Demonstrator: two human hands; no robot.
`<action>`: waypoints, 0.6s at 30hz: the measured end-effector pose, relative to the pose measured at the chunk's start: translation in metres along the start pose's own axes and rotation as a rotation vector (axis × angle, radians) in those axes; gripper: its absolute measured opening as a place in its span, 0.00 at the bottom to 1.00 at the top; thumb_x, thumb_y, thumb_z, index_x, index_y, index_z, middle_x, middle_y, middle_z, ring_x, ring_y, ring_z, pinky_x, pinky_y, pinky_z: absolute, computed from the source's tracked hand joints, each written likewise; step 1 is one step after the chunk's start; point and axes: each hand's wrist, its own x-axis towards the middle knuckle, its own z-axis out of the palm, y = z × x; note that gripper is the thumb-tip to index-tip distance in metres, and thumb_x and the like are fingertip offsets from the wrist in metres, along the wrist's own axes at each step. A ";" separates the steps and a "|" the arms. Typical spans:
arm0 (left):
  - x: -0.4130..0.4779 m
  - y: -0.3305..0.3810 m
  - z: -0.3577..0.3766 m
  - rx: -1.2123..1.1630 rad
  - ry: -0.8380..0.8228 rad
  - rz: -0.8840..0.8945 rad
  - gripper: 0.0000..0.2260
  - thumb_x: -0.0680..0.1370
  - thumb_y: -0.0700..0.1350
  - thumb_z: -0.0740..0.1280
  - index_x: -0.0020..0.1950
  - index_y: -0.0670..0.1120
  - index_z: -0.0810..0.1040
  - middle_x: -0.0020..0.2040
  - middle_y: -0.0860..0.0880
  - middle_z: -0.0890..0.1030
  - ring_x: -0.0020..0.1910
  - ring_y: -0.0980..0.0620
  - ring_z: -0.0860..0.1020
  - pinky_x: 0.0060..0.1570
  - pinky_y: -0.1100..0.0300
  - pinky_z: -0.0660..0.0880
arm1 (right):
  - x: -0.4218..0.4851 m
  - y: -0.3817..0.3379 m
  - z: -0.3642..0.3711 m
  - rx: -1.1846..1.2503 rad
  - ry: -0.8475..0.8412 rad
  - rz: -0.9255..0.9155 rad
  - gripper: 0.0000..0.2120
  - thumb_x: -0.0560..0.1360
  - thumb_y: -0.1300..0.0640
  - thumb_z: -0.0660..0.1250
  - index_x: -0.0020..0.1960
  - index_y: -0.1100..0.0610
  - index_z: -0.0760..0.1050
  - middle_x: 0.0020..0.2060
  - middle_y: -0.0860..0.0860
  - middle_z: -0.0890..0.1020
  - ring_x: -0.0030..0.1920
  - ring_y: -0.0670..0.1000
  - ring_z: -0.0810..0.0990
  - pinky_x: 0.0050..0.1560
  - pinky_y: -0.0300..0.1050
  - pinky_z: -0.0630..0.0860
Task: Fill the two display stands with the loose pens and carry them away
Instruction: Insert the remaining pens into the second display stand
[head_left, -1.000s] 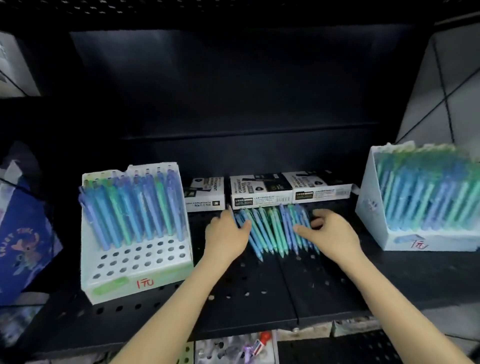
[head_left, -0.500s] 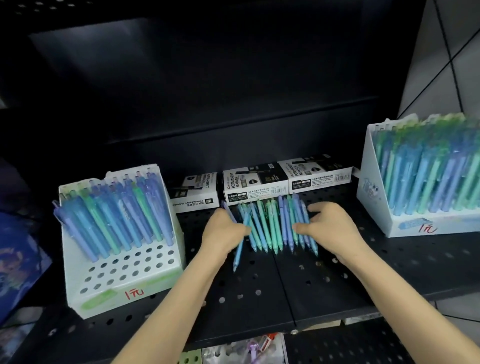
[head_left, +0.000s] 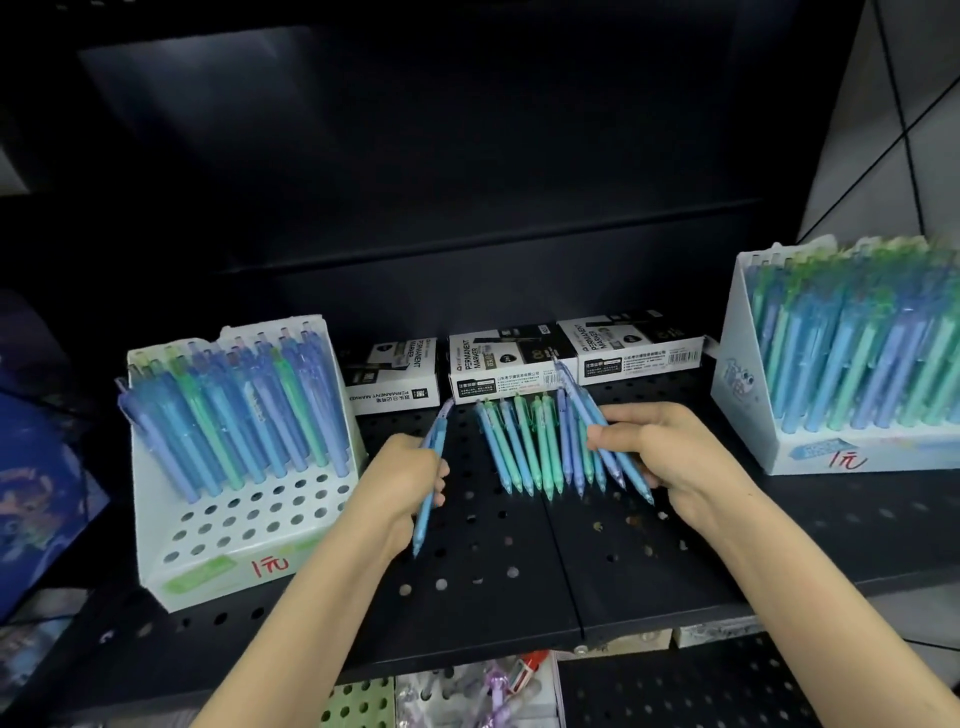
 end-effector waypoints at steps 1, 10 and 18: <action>-0.006 0.000 -0.002 -0.132 -0.015 -0.029 0.09 0.80 0.32 0.52 0.54 0.37 0.70 0.34 0.46 0.68 0.30 0.53 0.65 0.22 0.65 0.66 | -0.001 -0.001 0.001 0.009 -0.017 -0.006 0.17 0.70 0.61 0.72 0.59 0.58 0.78 0.42 0.55 0.84 0.32 0.47 0.72 0.22 0.33 0.65; -0.051 0.006 0.011 -0.549 -0.109 0.105 0.08 0.82 0.39 0.55 0.54 0.39 0.73 0.34 0.48 0.68 0.29 0.56 0.64 0.20 0.68 0.60 | -0.044 -0.023 0.036 0.068 -0.187 -0.189 0.16 0.71 0.64 0.70 0.59 0.55 0.76 0.34 0.53 0.80 0.23 0.42 0.74 0.21 0.31 0.66; -0.065 0.012 -0.006 -0.331 -0.100 0.294 0.13 0.78 0.53 0.62 0.50 0.43 0.75 0.35 0.51 0.80 0.32 0.58 0.80 0.32 0.67 0.75 | -0.071 -0.035 0.084 -0.055 -0.263 -0.443 0.16 0.71 0.63 0.70 0.52 0.44 0.76 0.31 0.47 0.82 0.34 0.55 0.79 0.41 0.50 0.78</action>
